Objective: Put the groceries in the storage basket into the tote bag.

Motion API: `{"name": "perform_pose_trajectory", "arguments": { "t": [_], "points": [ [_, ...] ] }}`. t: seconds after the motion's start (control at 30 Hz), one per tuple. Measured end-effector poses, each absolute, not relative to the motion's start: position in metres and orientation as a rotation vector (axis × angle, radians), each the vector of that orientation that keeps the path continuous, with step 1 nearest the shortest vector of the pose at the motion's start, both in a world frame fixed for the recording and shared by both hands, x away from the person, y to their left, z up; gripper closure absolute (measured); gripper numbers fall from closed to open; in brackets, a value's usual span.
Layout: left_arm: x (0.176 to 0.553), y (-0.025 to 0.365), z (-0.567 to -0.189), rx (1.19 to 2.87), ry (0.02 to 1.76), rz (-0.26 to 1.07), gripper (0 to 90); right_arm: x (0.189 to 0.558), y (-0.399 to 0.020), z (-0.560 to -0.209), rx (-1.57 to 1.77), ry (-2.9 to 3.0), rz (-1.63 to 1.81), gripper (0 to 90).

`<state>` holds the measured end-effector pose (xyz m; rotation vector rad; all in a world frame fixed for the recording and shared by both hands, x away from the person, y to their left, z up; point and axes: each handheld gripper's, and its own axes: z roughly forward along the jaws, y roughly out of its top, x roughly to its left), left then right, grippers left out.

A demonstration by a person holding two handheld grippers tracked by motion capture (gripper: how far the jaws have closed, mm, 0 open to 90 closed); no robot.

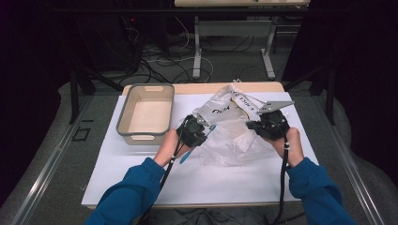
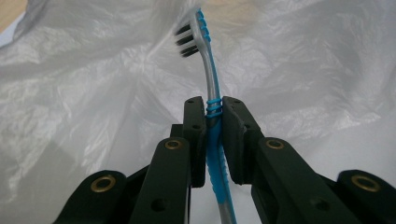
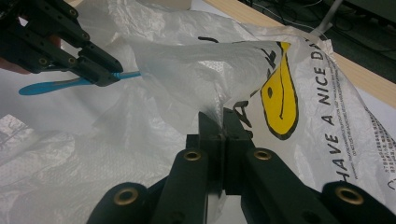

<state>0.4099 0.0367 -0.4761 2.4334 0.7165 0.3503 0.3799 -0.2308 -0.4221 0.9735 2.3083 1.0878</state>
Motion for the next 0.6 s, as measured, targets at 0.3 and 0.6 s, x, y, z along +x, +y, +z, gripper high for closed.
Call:
{"name": "perform_pose_trajectory", "arguments": {
  "t": [0.3, 0.6],
  "points": [
    [0.417, 0.026, -0.477, 2.414, 0.739, 0.384, 80.7, 0.38, -0.23, -0.422, 0.968, 2.312, 1.087, 90.0],
    [0.423, 0.016, -0.478, 2.377, 0.774, 0.427, 80.7, 0.379, -0.231, -0.421, 0.968, 2.301, 1.093, 90.0]
  ]
}}
